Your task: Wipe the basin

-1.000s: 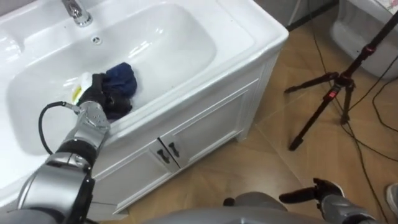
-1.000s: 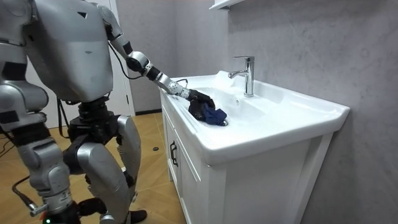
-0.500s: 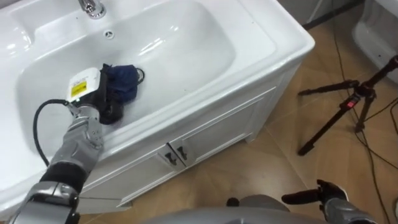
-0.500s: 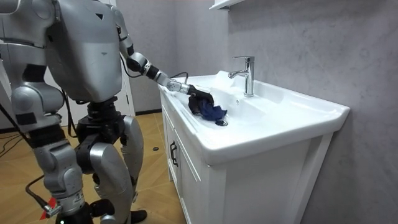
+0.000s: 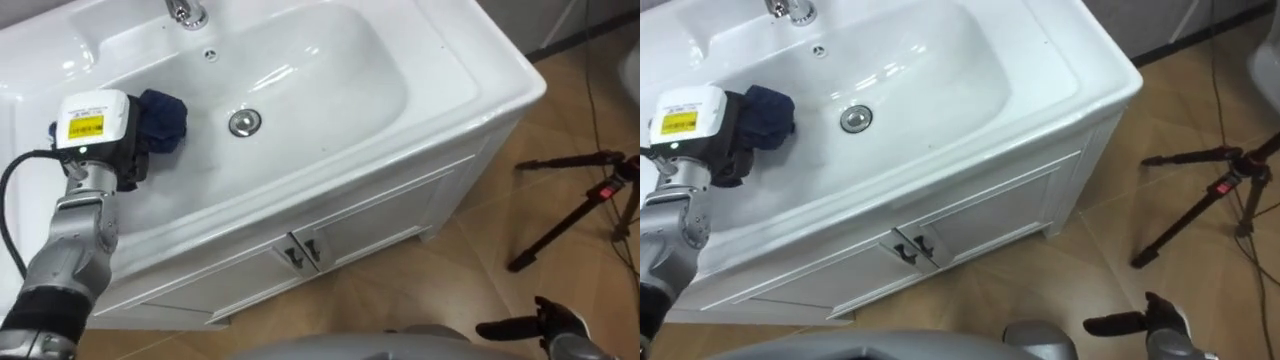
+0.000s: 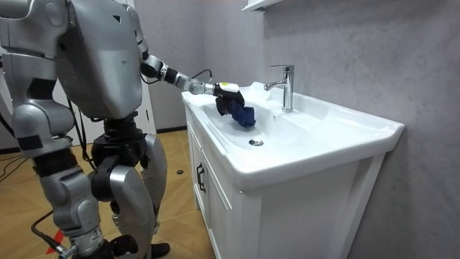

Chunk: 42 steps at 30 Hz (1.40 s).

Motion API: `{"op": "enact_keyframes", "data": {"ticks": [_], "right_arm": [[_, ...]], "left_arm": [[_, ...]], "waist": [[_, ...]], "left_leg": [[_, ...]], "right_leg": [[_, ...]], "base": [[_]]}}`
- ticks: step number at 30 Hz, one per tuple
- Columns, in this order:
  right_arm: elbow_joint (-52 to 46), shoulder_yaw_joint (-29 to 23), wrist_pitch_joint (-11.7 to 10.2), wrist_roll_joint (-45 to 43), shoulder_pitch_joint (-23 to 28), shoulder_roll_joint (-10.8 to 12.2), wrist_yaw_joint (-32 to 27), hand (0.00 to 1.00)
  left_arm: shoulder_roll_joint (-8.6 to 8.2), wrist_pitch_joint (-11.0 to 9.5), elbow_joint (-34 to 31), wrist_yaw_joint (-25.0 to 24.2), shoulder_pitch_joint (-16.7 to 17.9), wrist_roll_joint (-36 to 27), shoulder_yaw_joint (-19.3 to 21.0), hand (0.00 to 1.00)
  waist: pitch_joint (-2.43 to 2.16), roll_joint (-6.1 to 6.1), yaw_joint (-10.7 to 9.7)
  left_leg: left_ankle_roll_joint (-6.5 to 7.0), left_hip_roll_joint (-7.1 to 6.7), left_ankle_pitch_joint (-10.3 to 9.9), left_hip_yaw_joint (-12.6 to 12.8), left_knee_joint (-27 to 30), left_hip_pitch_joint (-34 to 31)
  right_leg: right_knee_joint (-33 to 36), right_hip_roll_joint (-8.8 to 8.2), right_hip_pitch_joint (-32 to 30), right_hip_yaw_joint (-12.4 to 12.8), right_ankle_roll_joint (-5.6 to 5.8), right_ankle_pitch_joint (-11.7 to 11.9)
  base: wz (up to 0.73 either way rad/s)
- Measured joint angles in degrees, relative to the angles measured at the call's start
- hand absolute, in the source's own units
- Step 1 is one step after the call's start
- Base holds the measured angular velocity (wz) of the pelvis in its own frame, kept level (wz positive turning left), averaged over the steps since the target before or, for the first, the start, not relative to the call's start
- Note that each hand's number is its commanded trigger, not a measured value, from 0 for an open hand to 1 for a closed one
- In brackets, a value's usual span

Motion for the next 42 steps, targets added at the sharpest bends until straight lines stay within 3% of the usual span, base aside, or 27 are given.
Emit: {"op": "enact_keyframes", "data": {"ticks": [8,12,16,22,28,33,38,42], "right_arm": [[0.1,-2.2,0.7,-9.7,1.7,-0.3,0.5,0.0],[-0.1,-2.2,1.8,-12.0,3.1,-0.3,0.6,0.0],[-1.5,-2.2,1.7,-12.5,3.1,-0.3,1.6,0.0],[-1.7,-2.2,1.7,-12.4,3.0,-0.3,1.6,0.0],[-1.7,-2.3,1.7,-12.4,3.0,0.0,1.1,0.0],[-1.7,-2.3,1.6,-12.5,3.1,0.6,0.2,0.0],[-1.2,-2.3,1.6,-12.4,3.2,1.5,0.2,0.0],[-0.9,-2.2,1.6,-12.5,3.5,1.7,0.2,0.0]], "left_arm": [[0.24,1.7,-2.2,-1.5,4.9,3.7,1.3,1.0],[0.24,2.2,-2.3,-1.8,6.4,3.7,2.4,1.0],[0.22,2.2,-2.7,-2.1,6.7,3.4,3.1,1.0],[0.16,1.5,-2.7,-2.0,6.8,2.9,3.5,1.0],[-1.96,0.7,-4.5,-1.2,6.8,2.6,7.8,1.0],[-2.36,0.3,-11.8,2.8,6.8,-3.3,9.6,1.0],[-3.22,-1.1,-14.7,5.6,6.8,-7.5,11.3,1.0],[-5.47,-1.4,-14.6,6.5,6.1,-10.6,11.2,1.0]], "waist": [[-0.57,0.6,0.1],[-0.51,0.52,0.4],[-0.29,0.04,0.6],[-0.31,-0.64,1.0],[-0.37,-0.7,1.3],[-0.19,-0.96,1.5],[0.09,-1.35,1.0],[0.29,-1.65,0.8]], "left_leg": [[-0.01,-0.02,0.0,0.2,0.0,0.1],[-0.19,0.06,0.1,0.2,-0.1,0.8],[-0.25,0.06,0.1,0.2,0.1,1.0],[-0.29,0.06,0.2,0.0,0.1,1.9],[-0.29,0.04,0.2,-0.3,0.1,1.9],[-0.3,0.02,0.2,-0.5,0.0,1.9],[-0.32,0.0,0.2,-0.7,0.0,1.9],[-0.32,-0.11,0.2,-1.5,0.0,2.0]], "right_leg": [[0.2,-0.06,0.3,-0.2,0.01,0.0],[0.5,-0.01,0.5,-0.2,-0.06,-0.1],[1.2,-0.09,0.3,-0.1,-0.1,-0.4],[1.1,-0.13,1.3,-0.1,-0.09,-0.4],[1.1,-0.17,1.3,-0.6,-0.1,-0.4],[1.1,-0.18,1.4,-0.8,-0.11,-0.4],[1.1,-0.2,1.6,-1.0,-0.13,-0.4],[1.0,-0.27,2.1,-1.3,-0.07,-0.5]], "base": [[0.01],[-0.01],[0.01],[0.01],[0.01],[0.02],[0.02],[0.08]]}}
